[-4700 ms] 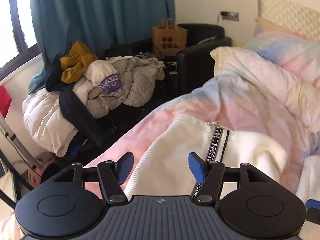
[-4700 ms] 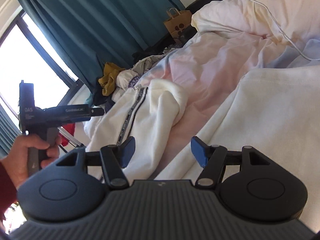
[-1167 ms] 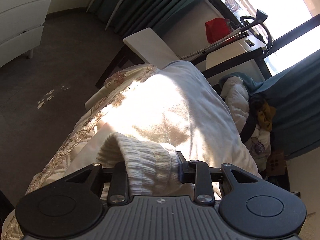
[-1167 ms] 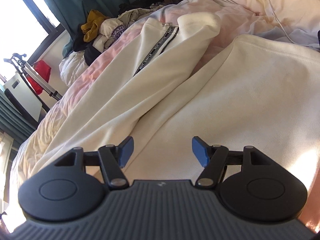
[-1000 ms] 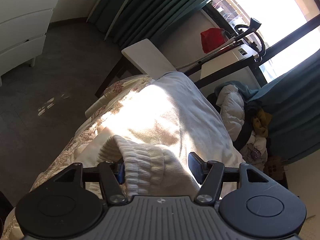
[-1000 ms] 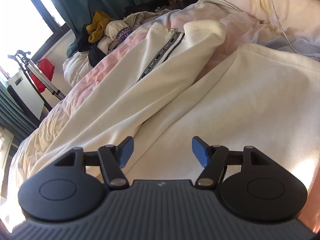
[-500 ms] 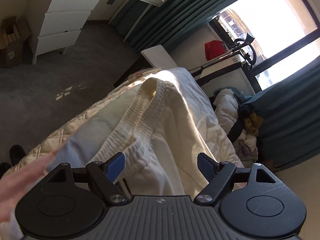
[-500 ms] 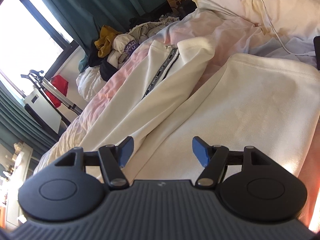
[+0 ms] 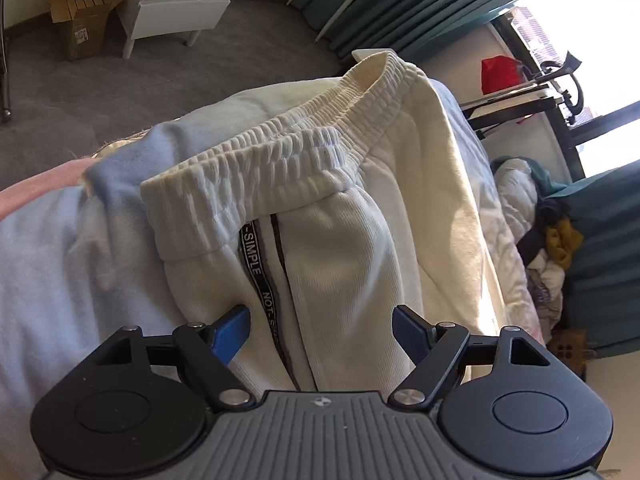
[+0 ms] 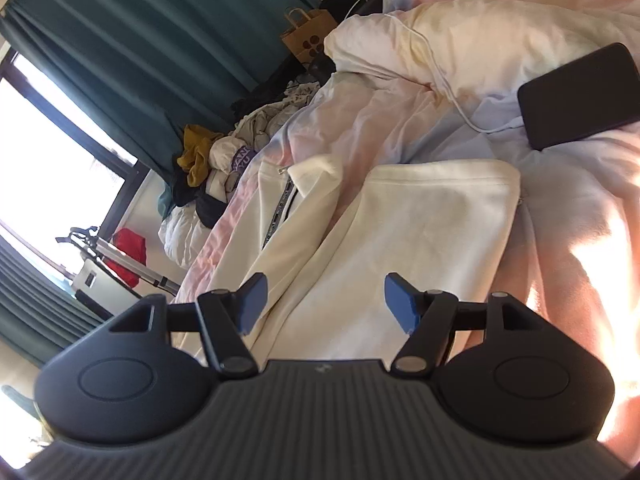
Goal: Fold clothes
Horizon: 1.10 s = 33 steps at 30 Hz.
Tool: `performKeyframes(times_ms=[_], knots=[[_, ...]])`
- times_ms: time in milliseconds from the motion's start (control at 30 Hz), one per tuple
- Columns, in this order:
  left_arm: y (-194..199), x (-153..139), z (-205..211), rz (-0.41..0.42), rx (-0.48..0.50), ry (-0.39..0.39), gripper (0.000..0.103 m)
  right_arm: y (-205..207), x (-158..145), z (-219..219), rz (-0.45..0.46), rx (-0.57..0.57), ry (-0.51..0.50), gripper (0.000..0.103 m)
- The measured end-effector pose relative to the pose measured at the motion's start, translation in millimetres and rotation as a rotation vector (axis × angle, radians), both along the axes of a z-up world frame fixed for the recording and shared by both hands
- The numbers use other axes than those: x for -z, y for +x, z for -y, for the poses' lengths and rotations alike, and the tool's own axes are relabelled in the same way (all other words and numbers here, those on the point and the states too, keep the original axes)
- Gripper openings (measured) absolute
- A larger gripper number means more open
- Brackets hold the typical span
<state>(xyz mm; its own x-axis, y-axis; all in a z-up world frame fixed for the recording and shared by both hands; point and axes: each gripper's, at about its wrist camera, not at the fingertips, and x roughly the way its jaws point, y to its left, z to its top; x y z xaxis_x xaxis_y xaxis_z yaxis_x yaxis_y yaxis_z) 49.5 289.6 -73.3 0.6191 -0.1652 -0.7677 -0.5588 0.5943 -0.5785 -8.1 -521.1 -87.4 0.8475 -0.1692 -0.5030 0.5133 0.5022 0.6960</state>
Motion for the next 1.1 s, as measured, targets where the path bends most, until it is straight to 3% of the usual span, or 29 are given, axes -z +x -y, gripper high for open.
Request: performKeyframes(times_ms=[100, 267, 433, 567, 700, 767, 867, 1100], knots=[[8, 8, 7, -0.048, -0.045, 0.039, 0.079, -5, 4, 7, -0.014, 0.066, 0.001, 0.068], [11, 5, 27, -0.056, -0.112, 0.151, 0.074, -15, 11, 18, -0.034, 0.182, 0.001, 0.068], [-9, 0, 33, 0.062, -0.125, 0.114, 0.068, -31, 19, 37, -0.026, 0.334, 0.030, 0.068], [-32, -6, 28, 0.151, -0.142, 0.001, 0.068, -34, 28, 48, -0.038, 0.376, 0.064, 0.068], [-45, -23, 37, 0.204, -0.149, 0.077, 0.068, -35, 33, 50, -0.046, 0.401, 0.102, 0.068], [-49, -31, 39, 0.268, -0.156, 0.089, 0.068, -37, 32, 49, -0.036, 0.410, 0.097, 0.068], [-43, -34, 46, 0.219, -0.136, 0.146, 0.068, -37, 31, 49, -0.039, 0.424, 0.073, 0.068], [-15, -6, 34, 0.077, -0.148, 0.096, 0.068, -40, 43, 53, -0.078, 0.465, 0.145, 0.068]])
